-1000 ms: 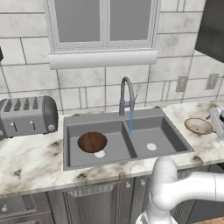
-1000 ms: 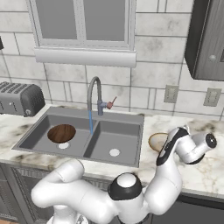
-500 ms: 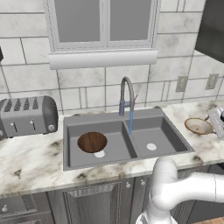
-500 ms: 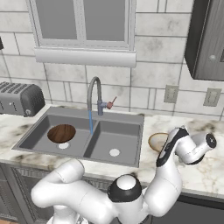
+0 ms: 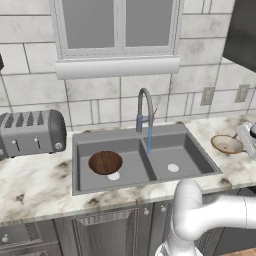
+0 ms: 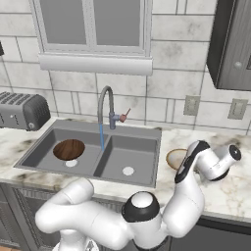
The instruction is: Rinse each bowl for a few seconds and place them down in the sink or on the counter.
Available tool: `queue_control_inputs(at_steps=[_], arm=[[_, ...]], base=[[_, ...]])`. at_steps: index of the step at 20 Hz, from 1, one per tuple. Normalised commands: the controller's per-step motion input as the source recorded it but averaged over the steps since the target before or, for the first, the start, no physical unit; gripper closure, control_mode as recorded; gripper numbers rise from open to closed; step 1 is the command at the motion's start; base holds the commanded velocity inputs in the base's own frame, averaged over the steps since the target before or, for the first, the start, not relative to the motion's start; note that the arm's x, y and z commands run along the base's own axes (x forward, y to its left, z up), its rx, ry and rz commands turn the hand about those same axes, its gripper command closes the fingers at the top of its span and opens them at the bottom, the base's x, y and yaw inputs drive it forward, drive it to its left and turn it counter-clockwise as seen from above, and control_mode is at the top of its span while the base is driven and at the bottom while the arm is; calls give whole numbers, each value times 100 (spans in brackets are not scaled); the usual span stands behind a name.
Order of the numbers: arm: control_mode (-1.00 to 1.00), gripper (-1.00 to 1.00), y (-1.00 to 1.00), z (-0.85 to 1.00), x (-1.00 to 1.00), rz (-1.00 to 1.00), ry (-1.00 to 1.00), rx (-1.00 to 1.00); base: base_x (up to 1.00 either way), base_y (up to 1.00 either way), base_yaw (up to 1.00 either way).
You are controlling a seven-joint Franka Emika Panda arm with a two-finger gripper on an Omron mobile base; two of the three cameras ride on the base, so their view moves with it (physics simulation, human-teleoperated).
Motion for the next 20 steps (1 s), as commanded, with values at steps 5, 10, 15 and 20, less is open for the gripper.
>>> queue_control_inputs(at_steps=[5, 10, 15, 20], arm=[[-100, -100, 17, -55, 3, 6, 10, 0], [-100, -100, 8, -54, 0, 6, 10, 0], [-100, 100, 9, -52, 0, 6, 9, 0], [-100, 100, 3, -43, 0, 6, 6, 0]], base=[[0, 0, 0], [0, 0, 0], [0, 0, 0], [0, 0, 0]])
